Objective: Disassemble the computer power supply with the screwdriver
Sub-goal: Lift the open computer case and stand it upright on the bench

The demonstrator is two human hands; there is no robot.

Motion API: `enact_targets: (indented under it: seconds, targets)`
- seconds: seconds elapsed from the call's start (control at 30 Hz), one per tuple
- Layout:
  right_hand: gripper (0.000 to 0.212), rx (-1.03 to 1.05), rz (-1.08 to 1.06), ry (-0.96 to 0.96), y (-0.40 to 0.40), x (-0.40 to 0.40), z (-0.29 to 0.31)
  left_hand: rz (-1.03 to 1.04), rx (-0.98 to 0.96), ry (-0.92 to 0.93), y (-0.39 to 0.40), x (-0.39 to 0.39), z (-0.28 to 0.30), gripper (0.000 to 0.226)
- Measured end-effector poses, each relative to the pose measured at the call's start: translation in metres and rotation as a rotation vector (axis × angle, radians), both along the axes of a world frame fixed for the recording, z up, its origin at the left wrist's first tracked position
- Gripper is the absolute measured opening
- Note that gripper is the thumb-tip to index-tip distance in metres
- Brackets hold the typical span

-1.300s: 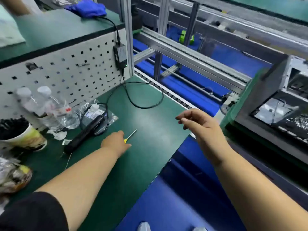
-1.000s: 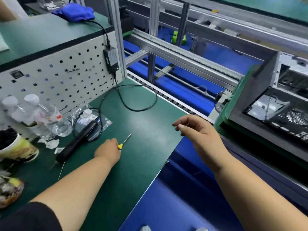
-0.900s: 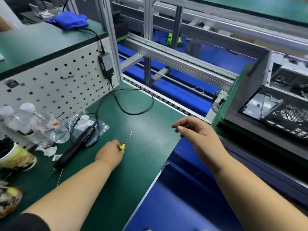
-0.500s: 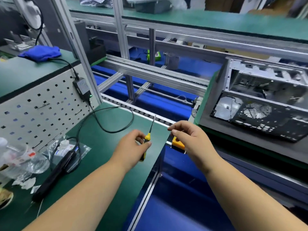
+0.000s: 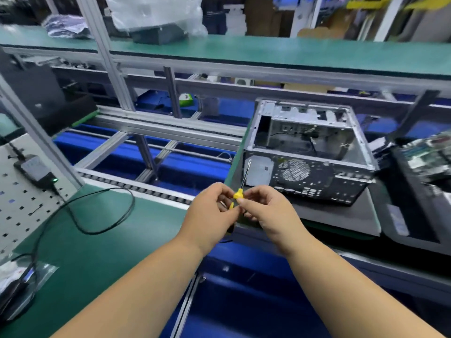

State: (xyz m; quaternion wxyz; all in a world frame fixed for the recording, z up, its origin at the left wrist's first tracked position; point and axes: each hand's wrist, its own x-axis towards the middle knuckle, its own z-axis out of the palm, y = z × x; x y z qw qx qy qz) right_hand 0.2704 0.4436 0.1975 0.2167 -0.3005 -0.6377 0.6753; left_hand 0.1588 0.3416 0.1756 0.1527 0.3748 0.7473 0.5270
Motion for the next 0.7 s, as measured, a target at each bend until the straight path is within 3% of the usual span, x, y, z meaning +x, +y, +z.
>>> enact_targets:
  seconds: [0.23, 0.53, 0.7]
  targets:
    - [0.023, 0.037, -0.086, -0.010, 0.082, 0.048, 0.015, -0.082, 0.008, 0.047, 0.094, 0.045, 0.018, 0.022]
    - [0.010, 0.105, -0.205, -0.014, 0.181, 0.105, 0.012, -0.264, 0.043, 0.061, 0.181, 0.092, 0.029, 0.028]
    - [0.006, 0.157, -0.295, -0.062, 0.232, 0.135, 0.002, -0.240, 0.027, 0.113, 0.216, 0.095, 0.023, 0.015]
